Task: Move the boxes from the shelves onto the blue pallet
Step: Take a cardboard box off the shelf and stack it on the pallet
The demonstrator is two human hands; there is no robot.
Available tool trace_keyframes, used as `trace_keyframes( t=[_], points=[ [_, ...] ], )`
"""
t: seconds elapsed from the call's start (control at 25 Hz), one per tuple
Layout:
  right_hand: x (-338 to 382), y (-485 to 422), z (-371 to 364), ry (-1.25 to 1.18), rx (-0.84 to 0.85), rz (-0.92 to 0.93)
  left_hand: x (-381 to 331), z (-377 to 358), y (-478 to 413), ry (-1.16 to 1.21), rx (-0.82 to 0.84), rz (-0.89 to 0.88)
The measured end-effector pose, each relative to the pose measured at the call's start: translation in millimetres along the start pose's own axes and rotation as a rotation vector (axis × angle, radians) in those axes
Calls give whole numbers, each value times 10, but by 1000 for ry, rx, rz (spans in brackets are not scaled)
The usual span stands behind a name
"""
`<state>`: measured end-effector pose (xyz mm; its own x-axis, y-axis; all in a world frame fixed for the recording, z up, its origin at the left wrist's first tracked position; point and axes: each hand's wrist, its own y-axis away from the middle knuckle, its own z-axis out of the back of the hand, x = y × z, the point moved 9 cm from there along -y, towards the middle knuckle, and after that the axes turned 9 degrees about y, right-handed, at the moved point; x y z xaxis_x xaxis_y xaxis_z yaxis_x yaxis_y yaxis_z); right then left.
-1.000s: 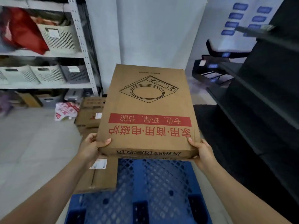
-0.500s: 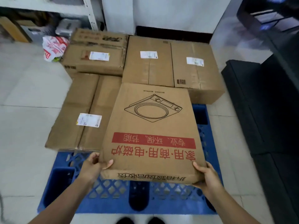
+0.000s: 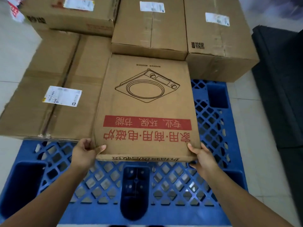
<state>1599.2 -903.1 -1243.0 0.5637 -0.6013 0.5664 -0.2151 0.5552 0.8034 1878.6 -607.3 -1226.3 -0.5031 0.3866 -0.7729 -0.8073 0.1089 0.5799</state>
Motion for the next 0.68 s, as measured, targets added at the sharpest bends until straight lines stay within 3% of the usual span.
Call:
trace_keyframes(
  t=[0.24, 0.44, 0.68],
  points=[
    [-140, -240, -90, 99, 17, -70, 213, -36, -170, -120, -129, 21],
    [-141, -316, -113, 170, 28, -80, 238, -32, -242, -231, -87, 4],
    [357, -128, -113, 609, -189, 38, -279, -267, -148, -589, 7, -60]
  ],
)
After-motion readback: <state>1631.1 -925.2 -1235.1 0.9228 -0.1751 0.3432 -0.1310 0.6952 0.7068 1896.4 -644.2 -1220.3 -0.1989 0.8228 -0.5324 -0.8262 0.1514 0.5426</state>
